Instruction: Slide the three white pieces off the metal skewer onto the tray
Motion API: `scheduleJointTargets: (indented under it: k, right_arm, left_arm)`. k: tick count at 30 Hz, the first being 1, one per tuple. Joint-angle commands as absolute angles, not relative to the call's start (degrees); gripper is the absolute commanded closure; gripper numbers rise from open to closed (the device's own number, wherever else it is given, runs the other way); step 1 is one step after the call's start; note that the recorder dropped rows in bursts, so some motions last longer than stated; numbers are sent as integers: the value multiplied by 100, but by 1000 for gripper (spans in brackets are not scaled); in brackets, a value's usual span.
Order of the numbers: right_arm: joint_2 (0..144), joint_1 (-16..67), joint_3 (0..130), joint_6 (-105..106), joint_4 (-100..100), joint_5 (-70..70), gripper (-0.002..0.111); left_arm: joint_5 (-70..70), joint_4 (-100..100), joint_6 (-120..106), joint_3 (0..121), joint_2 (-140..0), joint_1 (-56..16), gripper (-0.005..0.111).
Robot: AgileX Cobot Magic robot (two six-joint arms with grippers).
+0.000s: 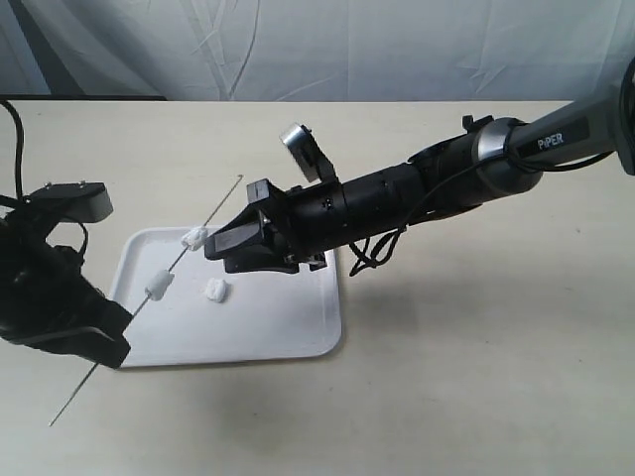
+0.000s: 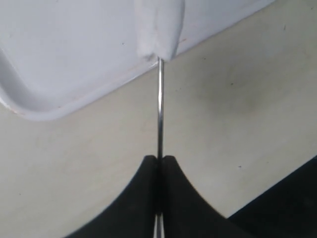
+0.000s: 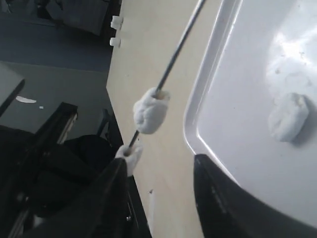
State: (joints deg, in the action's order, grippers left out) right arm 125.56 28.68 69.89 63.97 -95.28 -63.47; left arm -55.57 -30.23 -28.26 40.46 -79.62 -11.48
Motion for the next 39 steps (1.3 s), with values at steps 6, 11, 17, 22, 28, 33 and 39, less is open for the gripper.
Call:
scheduleJointTargets:
  k: [6,11,17,22,28,33,39]
  right_arm:
    - [12553,2867,7000,6593,-9995,-6557,66]
    - [12553,2867,7000,6593,-9995,-6558,66]
    - [12553,2867,7000,6635,-9995,-6558,66]
    - [12553,2867,7000,6635,-9995,-6558,66]
    - [12553,2867,7000,6635,-9995,-6530,81]
    - [12553,2867,7000,6635,-9995,-6431,97]
    - [12553,2803,7010,6635,-9995,-6250,97]
  left_arm:
    - [-5559,-3615,-3201,4068,-7915,-1159,107]
    - [-5638,-3811,-3269,4068,-7915,-1159,107]
    - [-5905,-3768,-3359,4068,-7915,-1159,107]
    - [-5993,-3754,-3359,4068,-7915,-1159,107]
    - [-5997,-3719,-3374,4032,-7915,-1159,107]
    - [-6037,-3584,-3374,4034,-7915,-1159,107]
    - [-6287,-3373,-3228,3980,-7915,-1159,107]
